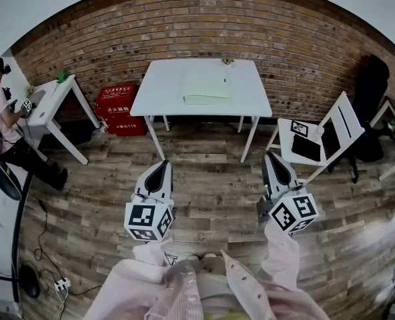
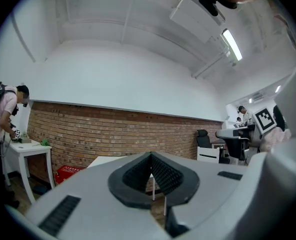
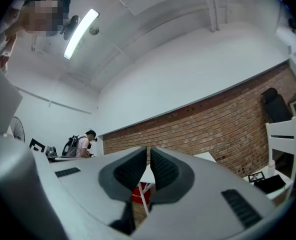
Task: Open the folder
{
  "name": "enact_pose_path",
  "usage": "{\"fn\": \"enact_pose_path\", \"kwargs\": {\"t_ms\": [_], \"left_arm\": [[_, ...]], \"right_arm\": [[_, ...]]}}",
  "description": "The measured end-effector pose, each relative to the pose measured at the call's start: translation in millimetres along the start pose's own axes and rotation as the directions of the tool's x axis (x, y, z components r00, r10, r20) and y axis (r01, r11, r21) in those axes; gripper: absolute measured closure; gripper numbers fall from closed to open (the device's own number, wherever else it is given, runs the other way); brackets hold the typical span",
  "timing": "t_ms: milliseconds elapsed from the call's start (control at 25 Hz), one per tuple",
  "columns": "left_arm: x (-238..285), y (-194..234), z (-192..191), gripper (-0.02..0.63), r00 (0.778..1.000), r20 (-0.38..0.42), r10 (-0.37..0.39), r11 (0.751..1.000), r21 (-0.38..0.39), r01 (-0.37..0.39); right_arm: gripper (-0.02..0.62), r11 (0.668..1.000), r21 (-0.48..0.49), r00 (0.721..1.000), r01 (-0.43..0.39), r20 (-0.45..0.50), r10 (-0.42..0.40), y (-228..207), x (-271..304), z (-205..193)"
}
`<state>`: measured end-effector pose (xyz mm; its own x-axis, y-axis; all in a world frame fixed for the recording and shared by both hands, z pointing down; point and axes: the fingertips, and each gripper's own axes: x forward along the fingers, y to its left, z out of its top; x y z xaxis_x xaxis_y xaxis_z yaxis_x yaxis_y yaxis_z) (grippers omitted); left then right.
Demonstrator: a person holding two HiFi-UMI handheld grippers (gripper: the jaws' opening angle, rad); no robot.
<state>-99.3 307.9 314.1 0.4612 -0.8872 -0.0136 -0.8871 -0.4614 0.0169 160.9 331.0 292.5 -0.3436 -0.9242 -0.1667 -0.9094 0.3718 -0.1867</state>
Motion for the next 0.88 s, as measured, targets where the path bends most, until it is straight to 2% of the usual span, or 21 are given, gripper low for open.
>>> {"fn": "enact_pose_path", "kwargs": {"t_ms": [200, 560, 880], "left_arm": [[-3, -5, -13, 0.606, 0.999, -0.018, 0.032, 0.999, -0.024, -0.032], [-8, -1, -27, 0.517, 0.995, -0.055, 0.082, 0.995, -0.053, -0.085], [6, 11, -46, 0.506, 0.991, -0.095, 0.09, 0.993, -0.071, -0.097]], "right_arm": [[0.589, 1.0, 0.006, 1.0, -0.002, -0.023, 0.002, -8, -6, -10], [0.523, 0.999, 0.046, 0.997, 0.004, -0.072, -0.001, -13, -5, -27], [0.522, 0.998, 0.059, 0.994, 0.014, -0.106, -0.007, -21, 14, -45]]}}
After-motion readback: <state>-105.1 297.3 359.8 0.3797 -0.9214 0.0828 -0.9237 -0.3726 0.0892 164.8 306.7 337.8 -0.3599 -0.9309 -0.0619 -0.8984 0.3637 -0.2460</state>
